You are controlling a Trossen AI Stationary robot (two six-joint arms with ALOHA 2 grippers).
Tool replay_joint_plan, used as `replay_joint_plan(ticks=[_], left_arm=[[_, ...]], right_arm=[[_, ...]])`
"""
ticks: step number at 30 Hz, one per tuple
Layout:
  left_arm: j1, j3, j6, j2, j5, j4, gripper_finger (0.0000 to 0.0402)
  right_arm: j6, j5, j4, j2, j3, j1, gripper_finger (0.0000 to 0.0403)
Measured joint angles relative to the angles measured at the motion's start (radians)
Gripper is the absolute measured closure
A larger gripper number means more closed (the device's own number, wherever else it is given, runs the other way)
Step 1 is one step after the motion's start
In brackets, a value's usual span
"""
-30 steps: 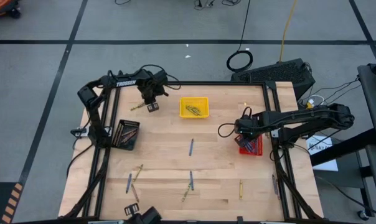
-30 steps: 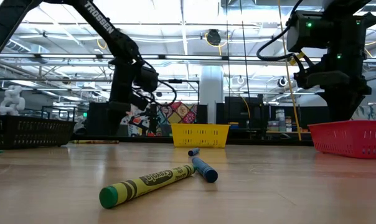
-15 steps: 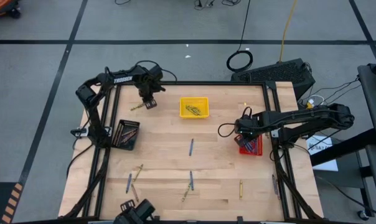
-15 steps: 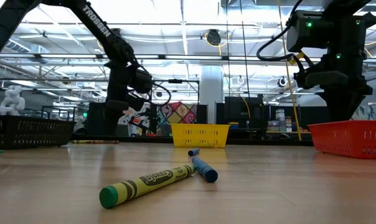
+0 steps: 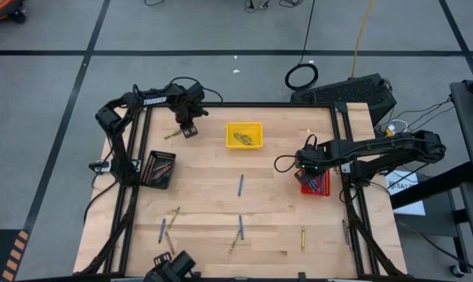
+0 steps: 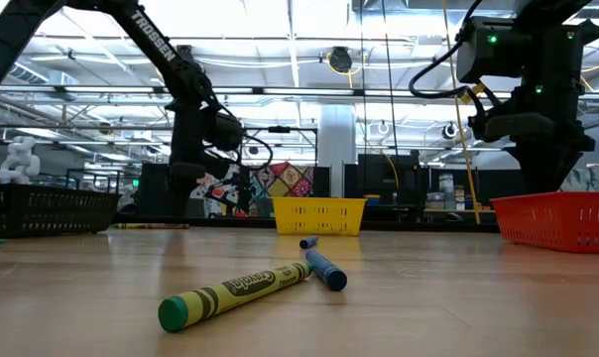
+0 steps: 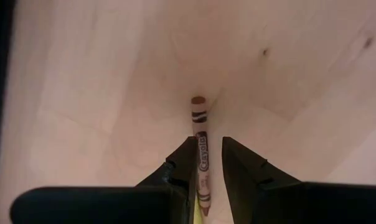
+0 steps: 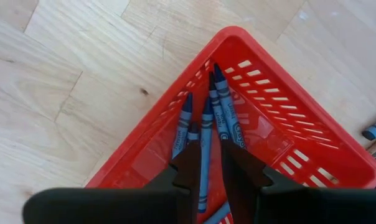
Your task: Sort crayons
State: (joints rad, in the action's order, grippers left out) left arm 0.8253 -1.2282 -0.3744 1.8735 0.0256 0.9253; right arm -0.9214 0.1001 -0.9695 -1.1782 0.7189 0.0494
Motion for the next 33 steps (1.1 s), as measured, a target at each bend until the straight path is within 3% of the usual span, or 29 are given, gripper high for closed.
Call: replay_joint_plan(ticks=[16,24,33], left_arm=[[0.000,-0.002,-0.001,0.062,0.010,-0.019,0.0336],[-0.002,-0.002,0.001,0.063,-0.005,-0.020,0.0393],[-0.011,-0.001,0.032,0.055,-0.028,-0.003,0.0398]], right_arm=[[-0.009,0.000,0.000,0.000,0.000,0.000,0.0352],[-0.006,0.000,0.000,0.000,0.000,0.000,0.0352],[0.016,0.000,0.000,0.000,0.000,0.000,0.0352]])
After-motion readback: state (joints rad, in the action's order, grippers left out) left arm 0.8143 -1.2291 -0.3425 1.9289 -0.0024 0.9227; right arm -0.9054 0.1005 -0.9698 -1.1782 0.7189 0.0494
